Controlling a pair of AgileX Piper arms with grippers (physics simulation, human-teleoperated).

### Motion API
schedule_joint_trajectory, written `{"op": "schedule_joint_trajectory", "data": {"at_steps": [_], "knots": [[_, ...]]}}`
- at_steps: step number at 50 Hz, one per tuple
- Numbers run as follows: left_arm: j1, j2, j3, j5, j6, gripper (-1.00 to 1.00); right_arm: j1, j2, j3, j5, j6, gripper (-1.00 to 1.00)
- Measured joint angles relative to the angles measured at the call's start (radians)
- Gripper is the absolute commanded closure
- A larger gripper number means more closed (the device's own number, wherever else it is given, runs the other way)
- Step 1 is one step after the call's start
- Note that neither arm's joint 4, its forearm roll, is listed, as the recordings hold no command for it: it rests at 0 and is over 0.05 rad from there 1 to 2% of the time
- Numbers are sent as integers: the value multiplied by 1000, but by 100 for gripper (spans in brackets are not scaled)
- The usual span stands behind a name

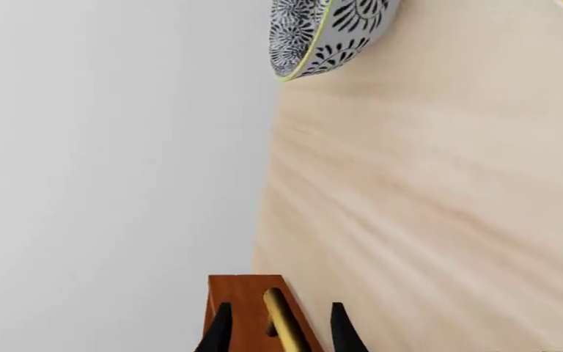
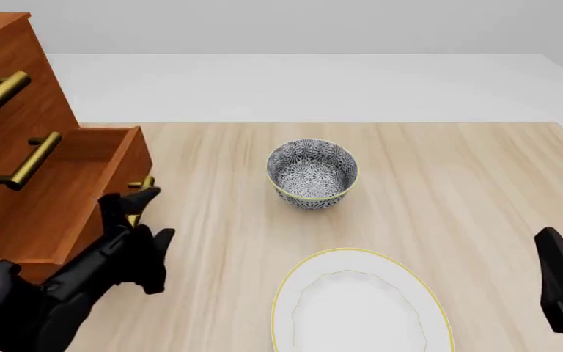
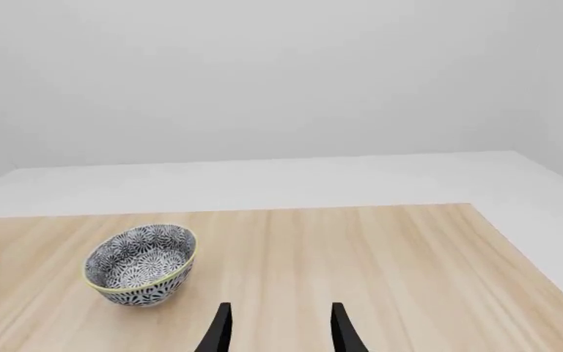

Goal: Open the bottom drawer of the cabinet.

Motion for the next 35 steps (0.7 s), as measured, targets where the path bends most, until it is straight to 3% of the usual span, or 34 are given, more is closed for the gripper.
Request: {"op": "schedule_joint_trajectory", "data": {"at_steps": [7,20,35], "knots": [[-52,-146,16,103,-39,-100,1,0,0,0,0,-100],[-128,-527,-56,519,-186,-100,2,0,0,0,0,-100],[-147,-794,-274,1030,-475,-100,5,-1,0,2,1,-100]]}}
